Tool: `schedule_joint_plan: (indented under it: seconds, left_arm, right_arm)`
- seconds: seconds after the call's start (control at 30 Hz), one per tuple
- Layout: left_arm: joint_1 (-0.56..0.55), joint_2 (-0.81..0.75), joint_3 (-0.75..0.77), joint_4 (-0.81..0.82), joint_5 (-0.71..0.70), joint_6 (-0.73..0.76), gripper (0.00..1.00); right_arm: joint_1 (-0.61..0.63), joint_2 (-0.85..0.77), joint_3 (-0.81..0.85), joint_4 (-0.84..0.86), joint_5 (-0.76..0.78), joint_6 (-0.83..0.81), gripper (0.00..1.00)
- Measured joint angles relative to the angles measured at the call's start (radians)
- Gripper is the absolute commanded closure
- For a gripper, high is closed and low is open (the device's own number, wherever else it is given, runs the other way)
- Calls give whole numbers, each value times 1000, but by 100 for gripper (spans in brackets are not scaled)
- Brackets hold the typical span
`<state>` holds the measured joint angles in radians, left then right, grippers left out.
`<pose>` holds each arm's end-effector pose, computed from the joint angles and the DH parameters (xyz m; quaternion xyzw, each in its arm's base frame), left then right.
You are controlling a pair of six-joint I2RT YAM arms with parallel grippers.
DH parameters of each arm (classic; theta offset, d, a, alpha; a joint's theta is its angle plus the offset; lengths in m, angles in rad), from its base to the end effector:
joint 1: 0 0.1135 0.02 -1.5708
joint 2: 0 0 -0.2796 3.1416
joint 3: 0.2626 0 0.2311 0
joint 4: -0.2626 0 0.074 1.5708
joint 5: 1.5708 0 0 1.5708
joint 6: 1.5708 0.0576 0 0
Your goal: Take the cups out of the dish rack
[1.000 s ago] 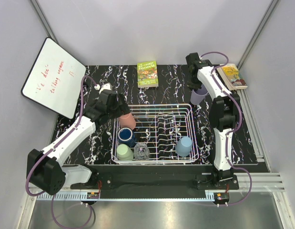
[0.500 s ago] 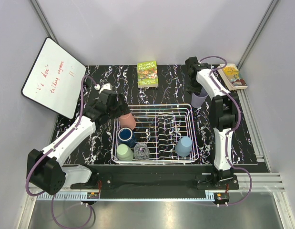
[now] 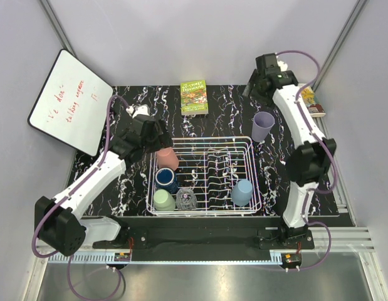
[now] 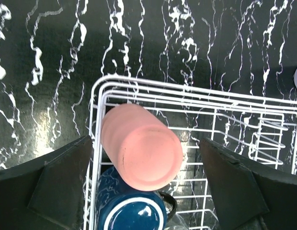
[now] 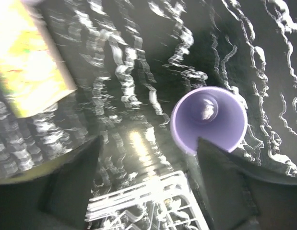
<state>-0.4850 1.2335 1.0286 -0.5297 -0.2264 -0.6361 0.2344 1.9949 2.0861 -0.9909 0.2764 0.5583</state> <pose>0.2314 -0.1073 0.3034 -0.1143 0.9020 -0.1271 0.3966 0.4241 0.0851 0.3470 0.1956 0.9157 0.0059 0.3511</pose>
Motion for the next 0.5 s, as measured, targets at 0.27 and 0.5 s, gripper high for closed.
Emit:
schedule_joint_plan:
  seconds: [0.27,0.5]
  left_arm:
    - [-9,79,80,-24,-44,42,1]
    - [-32,105,82,-68,-60,45,1]
  right_arm:
    - [96,-518,-431,209,-88,34,5]
    - [213,-758,-696,291,-94,42,4]
